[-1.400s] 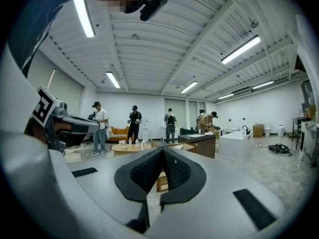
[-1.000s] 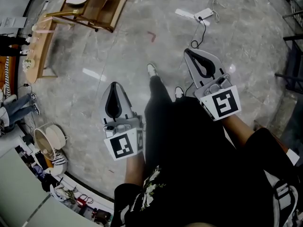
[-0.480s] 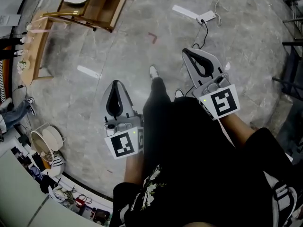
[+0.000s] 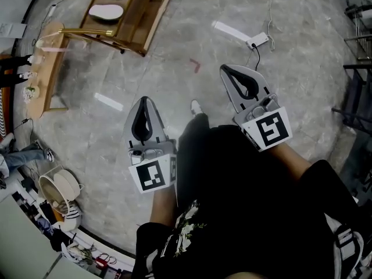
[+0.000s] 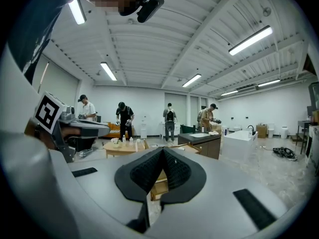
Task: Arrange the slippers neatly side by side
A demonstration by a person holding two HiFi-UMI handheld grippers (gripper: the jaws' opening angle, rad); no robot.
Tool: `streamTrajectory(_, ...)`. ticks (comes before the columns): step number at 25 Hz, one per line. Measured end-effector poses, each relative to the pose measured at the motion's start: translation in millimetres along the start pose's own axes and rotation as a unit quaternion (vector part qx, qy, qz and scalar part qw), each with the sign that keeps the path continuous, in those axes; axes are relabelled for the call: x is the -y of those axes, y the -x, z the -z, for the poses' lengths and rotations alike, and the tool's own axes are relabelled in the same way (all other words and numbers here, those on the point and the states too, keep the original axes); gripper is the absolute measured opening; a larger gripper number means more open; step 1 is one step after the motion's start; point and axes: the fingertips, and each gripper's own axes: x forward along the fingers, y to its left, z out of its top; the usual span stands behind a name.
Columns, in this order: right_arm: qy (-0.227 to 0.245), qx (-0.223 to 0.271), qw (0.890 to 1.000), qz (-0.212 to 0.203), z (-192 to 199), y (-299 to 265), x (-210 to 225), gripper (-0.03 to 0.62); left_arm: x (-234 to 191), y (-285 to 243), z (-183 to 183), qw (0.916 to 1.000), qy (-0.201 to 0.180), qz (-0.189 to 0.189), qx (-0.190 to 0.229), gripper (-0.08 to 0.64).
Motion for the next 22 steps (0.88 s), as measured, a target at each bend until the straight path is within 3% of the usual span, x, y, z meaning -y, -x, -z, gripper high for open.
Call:
streamTrajectory(5,-0.001,0.001,1.000,0.013,-6.9,-37.4,-3.5,-0.002,-23.8,-27.1,-3.7,0.9996,-0.004,0.019,0.020,0.002)
streamTrajectory(13,0.010,0.005,1.000,0.029,-6.1,-65.6,-9.0,-0.003,-54.3,-47.7,18.5,0.9991,-0.016,0.038,-0.002,0.002)
streamTrajectory(22,-0.005,0.001,0.998,0.067,6.7,-49.5,13.7,-0.002,-37.9,-45.5,22.1,0.9979,-0.019,0.060,-0.012,0.002)
